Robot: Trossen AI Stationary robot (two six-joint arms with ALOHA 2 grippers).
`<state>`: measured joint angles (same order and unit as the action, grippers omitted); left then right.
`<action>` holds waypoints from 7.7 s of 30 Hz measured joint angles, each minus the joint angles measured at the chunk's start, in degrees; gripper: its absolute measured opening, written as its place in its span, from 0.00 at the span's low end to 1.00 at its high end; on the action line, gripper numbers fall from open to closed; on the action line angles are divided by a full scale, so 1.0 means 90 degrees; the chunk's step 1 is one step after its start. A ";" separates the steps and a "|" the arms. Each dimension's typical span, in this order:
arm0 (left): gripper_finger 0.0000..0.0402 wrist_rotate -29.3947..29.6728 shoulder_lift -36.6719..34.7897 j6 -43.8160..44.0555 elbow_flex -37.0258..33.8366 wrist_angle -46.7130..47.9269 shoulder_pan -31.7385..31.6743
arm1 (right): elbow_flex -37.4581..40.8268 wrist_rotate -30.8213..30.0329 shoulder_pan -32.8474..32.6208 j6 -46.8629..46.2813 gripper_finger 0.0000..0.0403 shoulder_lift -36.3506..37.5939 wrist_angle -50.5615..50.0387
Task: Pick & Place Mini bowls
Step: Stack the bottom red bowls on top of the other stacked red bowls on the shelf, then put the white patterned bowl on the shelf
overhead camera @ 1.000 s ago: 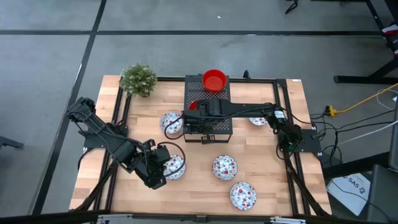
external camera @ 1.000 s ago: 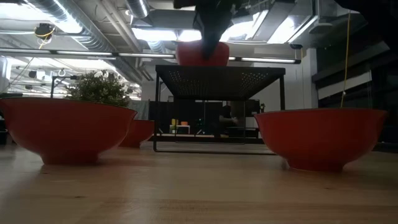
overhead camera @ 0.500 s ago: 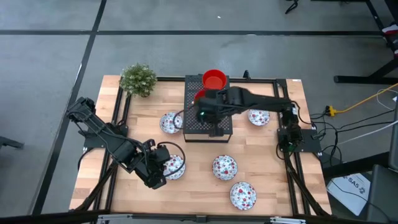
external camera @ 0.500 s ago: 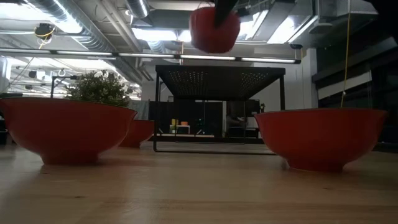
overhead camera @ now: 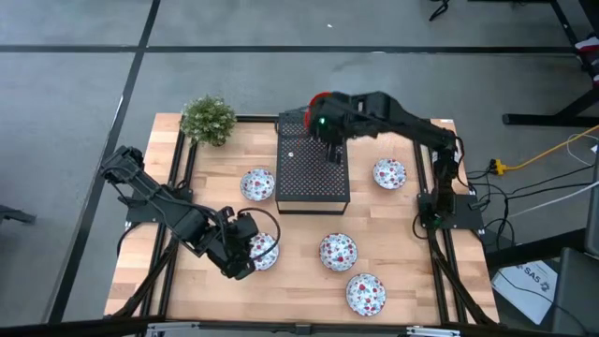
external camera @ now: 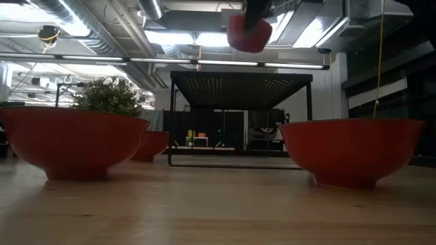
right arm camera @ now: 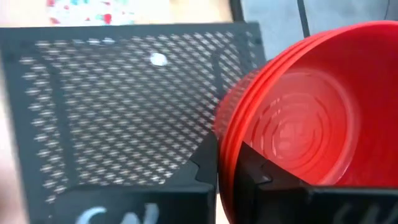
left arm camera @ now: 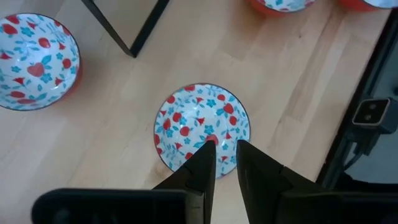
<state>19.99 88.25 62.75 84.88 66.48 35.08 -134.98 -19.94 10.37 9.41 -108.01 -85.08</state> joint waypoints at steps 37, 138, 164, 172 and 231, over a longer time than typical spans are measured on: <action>0.15 -0.0520 0.0000 -0.1057 0.0000 0.0005 -0.0966 | 0.1834 0.1059 0.1153 0.0036 0.16 -0.0141 0.1518; 0.35 -0.0490 0.2692 -0.3954 -0.0002 -0.1004 0.0204 | 0.2033 -0.1061 -0.6188 -0.6829 0.47 0.0044 0.0690; 0.02 -0.0778 0.2775 -0.3392 0.0005 -0.1061 0.0122 | 0.2030 -0.1166 -0.6188 -0.6880 0.47 0.0044 0.0716; 0.01 -0.0868 0.2470 -0.3173 0.0002 -0.1013 0.0132 | 0.2029 -0.1168 -0.6188 -0.6861 0.47 0.0044 0.0721; 0.01 -0.0693 -0.0242 -0.7320 0.1051 -0.1559 -0.2861 | 0.2025 -0.1660 -0.6018 -0.7194 0.47 0.0044 0.0486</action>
<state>13.75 86.07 -3.13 94.34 52.44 9.34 -116.75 -34.88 -43.78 -55.34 -107.61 -80.71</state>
